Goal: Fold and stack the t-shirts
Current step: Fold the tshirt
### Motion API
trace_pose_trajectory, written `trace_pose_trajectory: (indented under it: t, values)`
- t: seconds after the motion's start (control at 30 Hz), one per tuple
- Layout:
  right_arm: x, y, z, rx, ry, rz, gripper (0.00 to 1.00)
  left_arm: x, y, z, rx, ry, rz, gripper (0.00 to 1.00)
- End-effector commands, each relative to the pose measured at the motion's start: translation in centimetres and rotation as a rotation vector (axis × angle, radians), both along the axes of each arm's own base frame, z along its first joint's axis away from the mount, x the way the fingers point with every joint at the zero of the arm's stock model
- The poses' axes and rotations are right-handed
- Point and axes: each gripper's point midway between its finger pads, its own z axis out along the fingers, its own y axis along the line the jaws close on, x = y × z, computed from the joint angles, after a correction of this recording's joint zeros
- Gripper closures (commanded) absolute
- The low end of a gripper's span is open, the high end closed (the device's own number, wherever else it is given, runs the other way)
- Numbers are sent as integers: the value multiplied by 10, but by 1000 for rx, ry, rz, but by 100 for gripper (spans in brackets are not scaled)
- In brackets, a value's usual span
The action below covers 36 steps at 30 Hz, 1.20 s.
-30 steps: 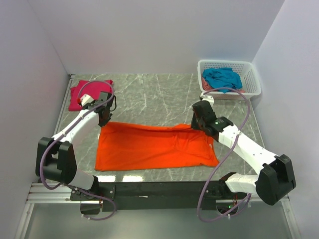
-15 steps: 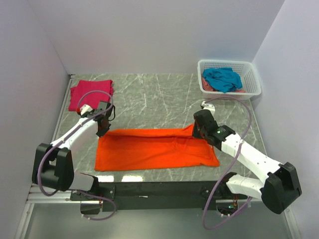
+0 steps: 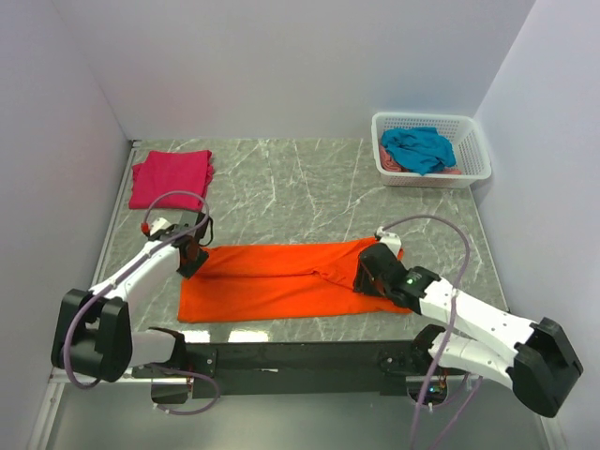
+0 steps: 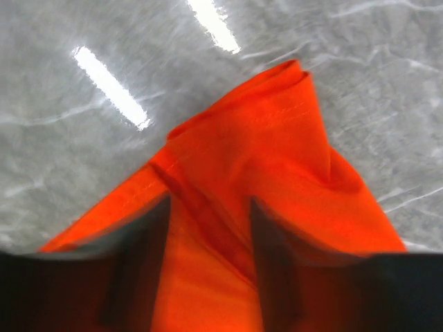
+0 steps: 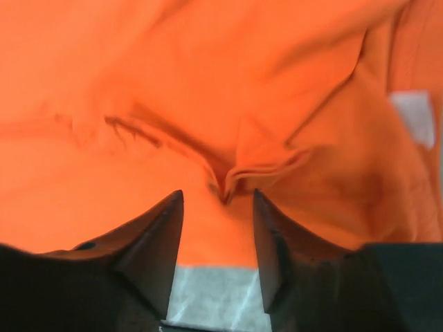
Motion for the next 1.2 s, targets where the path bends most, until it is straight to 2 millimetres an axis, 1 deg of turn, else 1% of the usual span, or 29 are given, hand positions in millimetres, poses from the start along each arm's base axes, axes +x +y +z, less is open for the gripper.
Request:
trace_pose_trajectory:
  t: [0.0,0.07,0.1,0.17,0.2,0.23,0.3,0.33,0.37,0.4,0.43,0.47,0.5,0.53,0.57,0.6,0.63,0.67,0.7,0.73,0.77,0.83,0.9,0.93,1.0,1.03,1.07,1.13,1.17]
  values:
    - [-10,7,10,88,-7,-33,44,-16,1,8,-25,-8,26,41]
    - [-8,7,24,110,-51,-20,39,-16,1,19,-32,-50,32,30]
    - [-6,7,32,116,-81,-8,37,-14,1,26,-40,-73,30,19]
    - [1,10,48,129,-129,6,32,-6,-2,40,-59,-138,23,12]
    - [5,10,53,119,-146,12,30,0,-4,48,-64,-163,9,4]
    - [12,12,65,122,-176,9,29,5,-6,53,-71,-185,2,2]
    - [20,16,71,98,-194,25,27,17,-10,63,-82,-225,-20,1]
    - [25,18,73,91,-205,23,25,21,-14,61,-91,-219,-31,1]
    - [34,24,82,104,-228,24,24,25,-17,61,-99,-219,-40,1]
    - [39,27,75,73,-202,34,24,36,-22,61,-107,-231,-67,1]
    - [43,31,73,69,-190,32,23,39,-29,58,-132,-224,-92,1]
    - [51,37,78,82,-195,31,23,43,-33,56,-142,-223,-101,1]
    - [54,39,64,50,-152,39,23,50,-37,49,-145,-207,-129,1]
    - [59,43,63,54,-145,40,23,51,-41,44,-156,-191,-144,1]
    - [61,44,46,32,-90,47,23,53,-42,35,-153,-158,-149,1]
    - [61,44,38,24,-61,49,23,56,-44,32,-153,-154,-157,1]
    - [60,45,29,16,-32,58,23,56,-44,27,-152,-138,-162,0]
    - [56,46,14,1,20,78,23,55,-44,21,-150,-122,-163,1]
    - [54,47,8,-2,44,87,23,53,-44,12,-145,-95,-166,0]
    - [49,48,0,-4,68,101,23,55,-45,9,-148,-96,-171,1]
    - [44,49,-7,-2,96,120,23,50,-46,-1,-155,-73,-175,0]
    - [28,56,-19,38,151,172,23,46,-46,-12,-162,-44,-176,1]
    - [19,64,-19,87,166,216,23,39,-42,-23,-155,-10,-159,1]
    - [11,63,-24,93,180,232,23,37,-41,-26,-152,-3,-156,1]
    - [4,63,-16,112,162,257,24,32,-36,-31,-140,13,-142,1]
    - [-2,62,-17,116,169,270,24,31,-36,-33,-136,18,-140,1]
    - [-6,61,-10,130,151,292,24,29,-34,-34,-132,25,-137,1]
    - [-17,61,-9,149,151,329,25,27,-32,-35,-124,35,-129,0]
    - [-21,62,-2,169,130,354,25,26,-31,-36,-122,39,-128,1]
